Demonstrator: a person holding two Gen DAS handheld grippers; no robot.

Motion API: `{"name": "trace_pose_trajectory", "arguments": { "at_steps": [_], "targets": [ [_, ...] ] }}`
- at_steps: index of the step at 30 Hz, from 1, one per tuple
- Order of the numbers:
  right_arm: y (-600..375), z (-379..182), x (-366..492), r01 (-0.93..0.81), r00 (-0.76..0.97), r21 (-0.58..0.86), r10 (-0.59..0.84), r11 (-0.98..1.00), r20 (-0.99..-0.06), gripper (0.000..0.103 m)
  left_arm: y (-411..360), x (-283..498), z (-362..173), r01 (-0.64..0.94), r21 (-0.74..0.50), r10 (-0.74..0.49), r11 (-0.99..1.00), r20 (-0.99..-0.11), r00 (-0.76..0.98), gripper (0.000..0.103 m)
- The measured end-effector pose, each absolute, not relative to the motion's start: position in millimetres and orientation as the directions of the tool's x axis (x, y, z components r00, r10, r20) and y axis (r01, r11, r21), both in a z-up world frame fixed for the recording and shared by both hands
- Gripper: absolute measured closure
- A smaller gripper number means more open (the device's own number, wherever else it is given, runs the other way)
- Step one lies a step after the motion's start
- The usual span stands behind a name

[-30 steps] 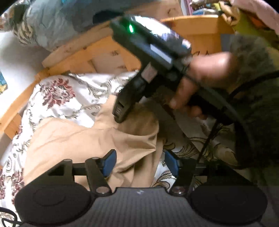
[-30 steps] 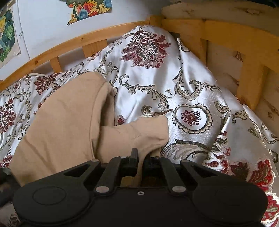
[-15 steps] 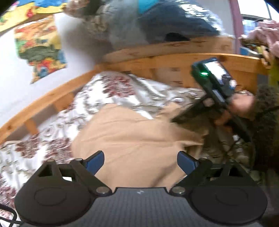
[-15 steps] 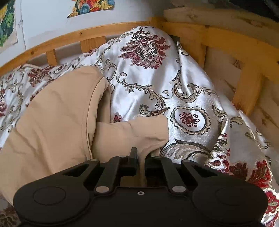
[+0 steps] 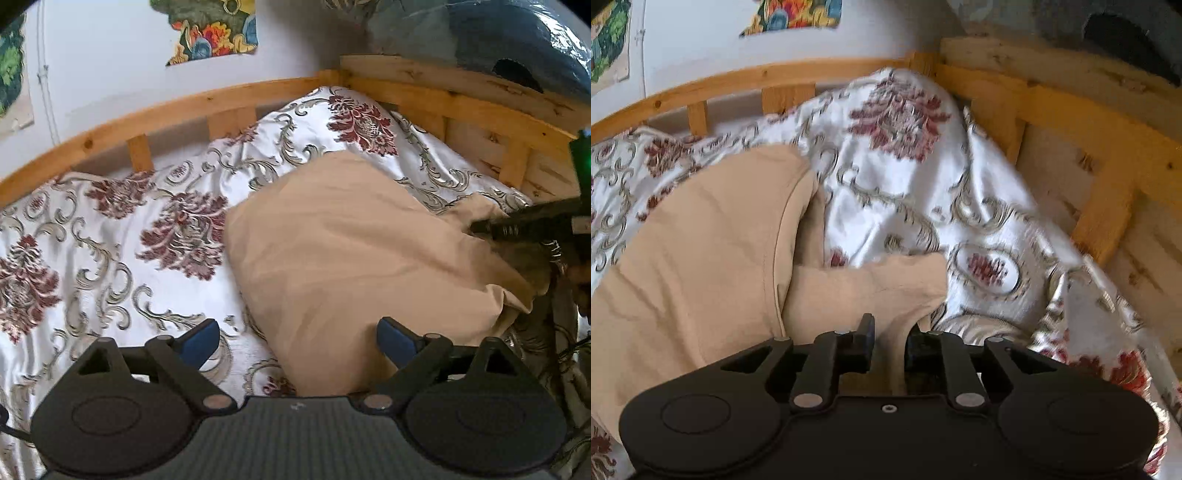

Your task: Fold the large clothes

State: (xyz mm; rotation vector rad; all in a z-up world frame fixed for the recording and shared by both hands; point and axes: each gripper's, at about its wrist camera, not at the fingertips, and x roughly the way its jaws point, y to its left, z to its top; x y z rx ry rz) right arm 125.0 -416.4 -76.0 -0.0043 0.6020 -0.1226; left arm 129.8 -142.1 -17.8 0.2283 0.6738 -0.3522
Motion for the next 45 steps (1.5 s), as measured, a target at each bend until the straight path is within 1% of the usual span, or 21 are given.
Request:
{"name": "trace_pose_trajectory", "arguments": {
  "at_steps": [1, 2, 3, 6, 9, 11, 13, 14, 17, 18, 19, 22, 25, 29, 32, 35, 37, 39, 40, 42, 45],
  "targets": [
    [-418, -71, 122, 0.137, 0.836, -0.042, -0.138, 0.99, -0.53, 0.044, -144, 131, -20, 0.397, 0.099, -0.244, 0.912, -0.648, 0.721, 0.008],
    [-422, -66, 117, 0.16, 0.859, -0.024, -0.151, 0.987, -0.489, 0.034, -145, 131, -22, 0.404, 0.102, -0.244, 0.909, -0.653, 0.716, 0.008],
    [-427, -60, 112, 0.177, 0.884, 0.023, -0.149, 0.984, -0.443, 0.026, -146, 133, -25, 0.408, 0.102, -0.245, 0.907, -0.659, 0.711, 0.008],
    [-443, -53, 102, 0.144, 0.934, 0.231, -0.055, 0.962, -0.353, 0.027, -147, 138, -34, 0.41, 0.048, -0.267, 0.911, -0.69, 0.673, 0.009],
    [-450, -60, 110, 0.078, 0.927, 0.379, 0.072, 0.922, -0.368, 0.028, -144, 146, -44, 0.398, -0.025, -0.29, 0.917, -0.726, 0.624, 0.009],
    [-453, -68, 118, 0.055, 0.909, 0.458, 0.145, 0.887, -0.39, 0.034, -142, 148, -48, 0.39, -0.046, -0.295, 0.92, -0.735, 0.611, 0.009],
    [-452, -77, 128, 0.035, 0.884, 0.516, 0.214, 0.856, -0.416, 0.049, -143, 148, -51, 0.392, -0.043, -0.294, 0.919, -0.737, 0.608, 0.009],
    [-448, -80, 131, 0.024, 0.869, 0.522, 0.24, 0.852, -0.433, 0.052, -144, 148, -52, 0.394, -0.04, -0.293, 0.918, -0.739, 0.607, 0.009],
    [-424, -88, 140, -0.02, 0.8, 0.453, 0.286, 0.891, -0.527, 0.061, -141, 148, -54, 0.395, -0.058, -0.303, 0.917, -0.744, 0.596, 0.009],
    [-416, -92, 144, -0.037, 0.774, 0.408, 0.285, 0.912, -0.565, 0.068, -140, 149, -54, 0.394, -0.073, -0.312, 0.916, -0.747, 0.587, 0.009],
    [-407, -96, 145, -0.05, 0.759, 0.355, 0.266, 0.933, -0.594, 0.074, -138, 151, -55, 0.391, -0.099, -0.325, 0.915, -0.754, 0.571, 0.009],
    [-390, -103, 148, -0.064, 0.747, 0.216, 0.19, 0.974, -0.637, 0.082, -133, 158, -60, 0.375, -0.169, -0.359, 0.911, -0.773, 0.523, 0.009],
    [-383, -111, 150, -0.071, 0.741, 0.161, 0.16, 0.984, -0.652, 0.082, -132, 162, -64, 0.372, -0.189, -0.37, 0.909, -0.779, 0.507, 0.009],
    [-394, -102, 143, -0.034, 0.775, 0.212, 0.16, 0.977, -0.612, 0.081, -128, 160, -65, 0.357, -0.197, -0.368, 0.913, -0.777, 0.511, 0.008],
    [-397, -84, 134, -0.04, 0.859, 0.214, 0.143, 0.976, -0.491, 0.076, -129, 160, -64, 0.356, -0.194, -0.364, 0.914, -0.777, 0.513, 0.007],
    [-380, -70, 148, -0.128, 0.905, 0.172, 0.186, 0.977, -0.382, 0.076, -130, 160, -65, 0.347, -0.191, -0.357, 0.918, -0.78, 0.514, 0.006],
    [-366, -69, 159, -0.191, 0.908, 0.145, 0.23, 0.971, -0.349, 0.075, -130, 161, -65, 0.344, -0.194, -0.357, 0.919, -0.781, 0.513, 0.006],
    [-353, -73, 174, -0.254, 0.887, 0.121, 0.281, 0.96, -0.367, 0.076, -129, 161, -66, 0.344, -0.195, -0.358, 0.918, -0.781, 0.512, 0.006],
    [-345, -80, 180, -0.286, 0.87, 0.076, 0.292, 0.955, -0.396, 0.076, -129, 161, -66, 0.342, -0.197, -0.358, 0.919, -0.781, 0.512, 0.005],
    [-336, -94, 188, -0.296, 0.861, 0.0, 0.267, 0.955, -0.432, 0.075, -129, 162, -67, 0.34, -0.205, -0.363, 0.918, -0.779, 0.511, 0.005],
    [-343, -105, 194, -0.269, 0.861, 0.055, 0.266, 0.961, -0.433, 0.075, -128, 165, -69, 0.329, -0.221, -0.369, 0.918, -0.782, 0.503, 0.004]
  ]
}}
